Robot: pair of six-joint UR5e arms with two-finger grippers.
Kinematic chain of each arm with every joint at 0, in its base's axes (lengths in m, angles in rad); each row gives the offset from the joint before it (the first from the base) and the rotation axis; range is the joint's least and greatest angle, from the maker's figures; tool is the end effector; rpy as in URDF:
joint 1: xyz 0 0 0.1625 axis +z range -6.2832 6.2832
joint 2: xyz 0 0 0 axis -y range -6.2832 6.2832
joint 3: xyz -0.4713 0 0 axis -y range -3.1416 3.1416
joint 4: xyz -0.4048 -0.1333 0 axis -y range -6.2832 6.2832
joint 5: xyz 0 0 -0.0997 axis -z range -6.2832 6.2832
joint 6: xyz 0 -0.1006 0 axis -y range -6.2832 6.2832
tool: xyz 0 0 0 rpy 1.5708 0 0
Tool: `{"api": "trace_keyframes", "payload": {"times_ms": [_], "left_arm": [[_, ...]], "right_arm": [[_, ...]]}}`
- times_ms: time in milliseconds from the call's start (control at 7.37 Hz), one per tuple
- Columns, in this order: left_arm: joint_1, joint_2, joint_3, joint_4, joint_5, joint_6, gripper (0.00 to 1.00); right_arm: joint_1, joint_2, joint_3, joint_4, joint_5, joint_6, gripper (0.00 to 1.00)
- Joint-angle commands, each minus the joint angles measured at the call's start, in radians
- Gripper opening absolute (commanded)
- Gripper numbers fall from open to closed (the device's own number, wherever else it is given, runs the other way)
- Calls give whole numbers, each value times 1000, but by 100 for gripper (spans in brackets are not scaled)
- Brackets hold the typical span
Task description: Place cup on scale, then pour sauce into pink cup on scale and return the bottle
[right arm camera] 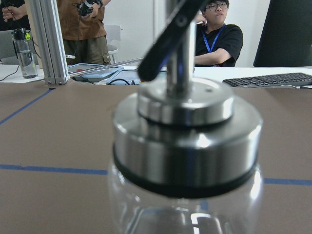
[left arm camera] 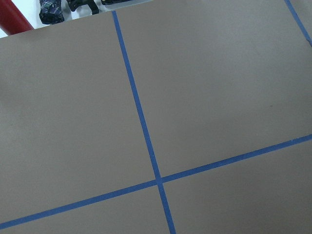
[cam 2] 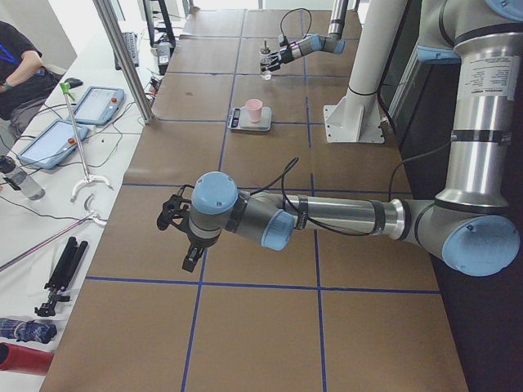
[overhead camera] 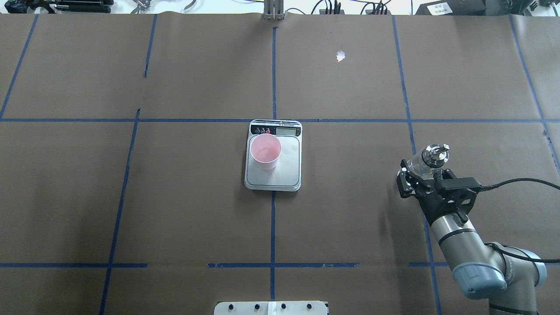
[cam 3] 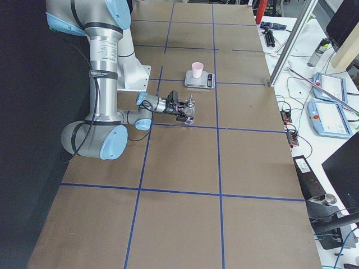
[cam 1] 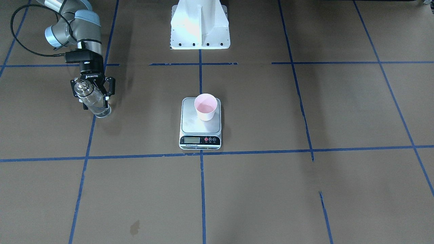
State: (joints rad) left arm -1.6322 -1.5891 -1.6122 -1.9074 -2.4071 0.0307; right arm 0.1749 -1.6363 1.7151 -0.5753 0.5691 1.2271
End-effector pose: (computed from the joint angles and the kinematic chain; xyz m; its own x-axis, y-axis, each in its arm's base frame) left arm -0.0911 -0.5261 0.6333 0.6879 0.2730 -0.6725 0.0355 0.9128 0.4069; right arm -0.4228 -0.2961 0.5391 0.7190 -0.0573 0.6926 -0.6169 0.4062 0.6741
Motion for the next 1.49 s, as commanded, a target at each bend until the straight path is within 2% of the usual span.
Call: {"api": "trace_keyframes", "payload": {"times_ms": [0,136,407,543,679,815,950,1086,1358], "left_arm": [[0,0,0,1,-1,0,100],[0,0,0,1,0,0,100],[0,0,0,1,0,0,100],[0,0,0,-1,-1,0,100],[0,0,0,-1,-1,0,100],[0,0,0,-1,-1,0,100],[0,0,0,1,-1,0,100],[0,-2,0,-1,-1,0,100],[0,-3,0,1,-1,0,100]], "right_arm": [[0,1,-8,0,0,-1,0],[0,1,-8,0,0,-1,0],[0,3,-8,-2,0,-1,14],[0,3,-9,-2,0,-1,33],[3,3,-9,-2,-3,-1,66],[5,3,-9,-2,-3,-1,80],[6,3,-15,-2,-3,-3,87],[8,3,-15,-2,-3,-5,99],[8,3,-15,-2,-3,-12,100]]}}
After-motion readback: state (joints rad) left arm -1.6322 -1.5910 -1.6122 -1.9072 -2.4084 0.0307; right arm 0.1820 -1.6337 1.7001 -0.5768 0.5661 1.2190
